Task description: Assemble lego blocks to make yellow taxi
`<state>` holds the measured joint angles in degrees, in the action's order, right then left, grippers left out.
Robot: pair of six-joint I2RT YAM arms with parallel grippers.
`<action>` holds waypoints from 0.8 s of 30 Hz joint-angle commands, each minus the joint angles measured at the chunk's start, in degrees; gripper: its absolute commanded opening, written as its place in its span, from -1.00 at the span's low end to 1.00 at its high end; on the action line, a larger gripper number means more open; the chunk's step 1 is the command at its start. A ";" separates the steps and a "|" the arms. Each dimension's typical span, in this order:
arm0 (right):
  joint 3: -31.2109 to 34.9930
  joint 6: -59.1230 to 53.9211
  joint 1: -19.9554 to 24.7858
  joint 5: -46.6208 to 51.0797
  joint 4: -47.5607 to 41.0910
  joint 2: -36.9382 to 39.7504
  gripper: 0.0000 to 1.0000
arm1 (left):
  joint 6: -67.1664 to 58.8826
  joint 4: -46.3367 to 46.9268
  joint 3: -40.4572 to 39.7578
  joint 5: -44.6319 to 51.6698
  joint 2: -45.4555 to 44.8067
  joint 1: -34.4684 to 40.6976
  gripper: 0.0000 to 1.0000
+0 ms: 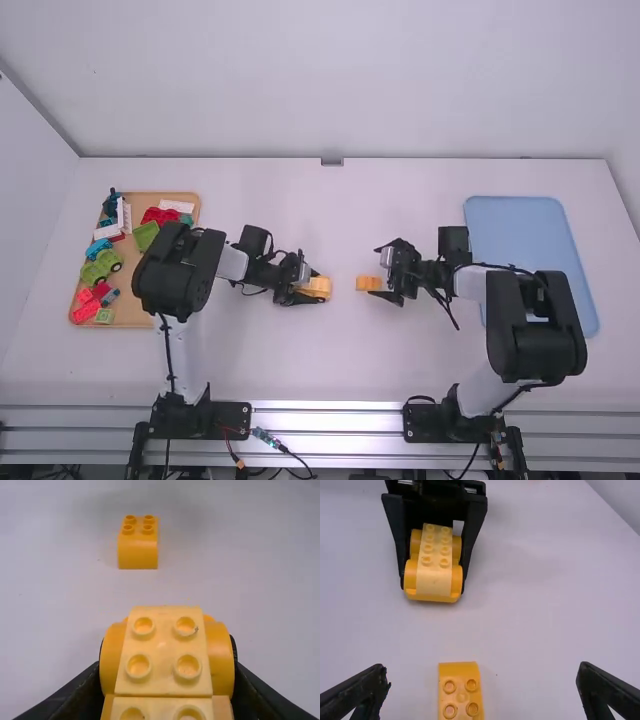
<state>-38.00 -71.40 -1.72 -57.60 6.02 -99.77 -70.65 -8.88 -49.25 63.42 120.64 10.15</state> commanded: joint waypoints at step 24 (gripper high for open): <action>0.59 -2.97 -0.17 2.12 -4.17 0.53 0.99 | 24.23 -40.98 13.80 -2.34 -0.12 -1.25 0.98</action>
<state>-38.00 -71.57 -1.72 -55.68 3.01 -99.77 -49.17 -49.54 -36.34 60.16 120.66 9.67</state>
